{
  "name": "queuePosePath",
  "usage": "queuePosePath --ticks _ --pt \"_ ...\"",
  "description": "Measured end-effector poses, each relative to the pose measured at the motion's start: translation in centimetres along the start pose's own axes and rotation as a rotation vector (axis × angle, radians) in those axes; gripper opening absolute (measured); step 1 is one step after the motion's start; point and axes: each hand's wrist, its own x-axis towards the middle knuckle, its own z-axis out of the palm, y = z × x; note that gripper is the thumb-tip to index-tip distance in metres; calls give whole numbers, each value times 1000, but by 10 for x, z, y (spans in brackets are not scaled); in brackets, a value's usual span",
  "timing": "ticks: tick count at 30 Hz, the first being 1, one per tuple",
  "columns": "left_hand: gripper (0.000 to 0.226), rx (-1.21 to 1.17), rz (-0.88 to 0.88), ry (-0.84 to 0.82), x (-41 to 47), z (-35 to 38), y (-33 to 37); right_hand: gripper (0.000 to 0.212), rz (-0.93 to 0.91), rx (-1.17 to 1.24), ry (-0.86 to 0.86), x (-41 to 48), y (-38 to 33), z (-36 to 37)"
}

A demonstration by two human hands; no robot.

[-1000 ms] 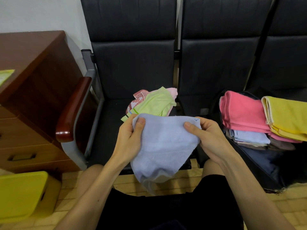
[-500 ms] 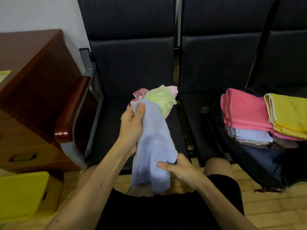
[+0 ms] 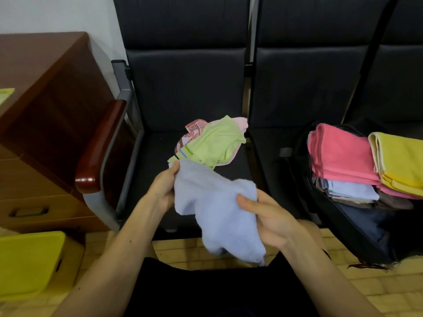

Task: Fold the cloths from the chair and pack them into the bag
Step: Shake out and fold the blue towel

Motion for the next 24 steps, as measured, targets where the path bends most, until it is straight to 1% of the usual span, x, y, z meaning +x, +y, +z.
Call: queuePosePath --ticks 1,2,3,5,6,7,8,9,10,11,12,13,14,15,16,17,18,19,21,22,24 --pt "37 -34 -31 -23 -1 1 -7 78 -11 45 11 1 -2 0" --pt "32 -44 -47 -42 -5 0 -16 71 -38 58 -1 -1 -7 3" --pt "29 -43 -50 -33 -11 2 -24 66 -64 56 -18 -2 -11 5" --pt "32 -14 -25 5 -27 0 -45 63 -85 63 -32 -5 -16 9" --pt "34 -89 -42 -25 -38 10 -55 63 -94 74 -31 -5 -18 10" --pt "41 -162 6 -152 -52 15 -63 64 -106 93 -16 -6 -20 10" --pt "54 -271 116 -58 -42 29 -67 64 -114 112 3 -6 -22 10" --pt "72 -230 102 225 -47 51 -58 66 -120 134 32 -5 -24 10" --pt "86 -134 10 450 -51 65 -55 71 -123 156 71 -5 -26 10" --pt "93 -126 -20 457 -54 62 -59 76 -127 171 117 -4 -28 9" --pt "94 -128 -50 183 -58 42 -64 79 -132 179 164 -4 -30 9" --pt "91 -105 -93 -173 -63 20 -71 76 -141 184 196 -4 -32 9" --pt "91 -45 -158 -329 -65 -2 -73 69 -151 192 221 -4 -34 10" --pt "93 77 -245 -295 -48 2 -75 61 -164 208 232 -4 -36 11" --pt "98 104 -277 -375 -35 -4 -81 55 -173 227 237 -4 -37 10" --pt "101 31 -343 -418 -30 -10 -86 51 -180 243 234 -2 -39 8" --pt "103 15 -404 -441 -29 -4 -84 46 -187 240 232 -1 -41 7" --pt "102 24 -419 -426 -26 -8 -83 40 -201 220 241 0 -41 5" --pt "88 72 -371 -382 -21 -15 -85 35 -237 200 291 4 -42 1" --pt "77 95 -342 -366 -22 -19 -87 35 -244 218 308 5 -42 -2" --pt "46 93 -271 -412 -34 -21 -83 36 -258 278 328 7 -42 -4"
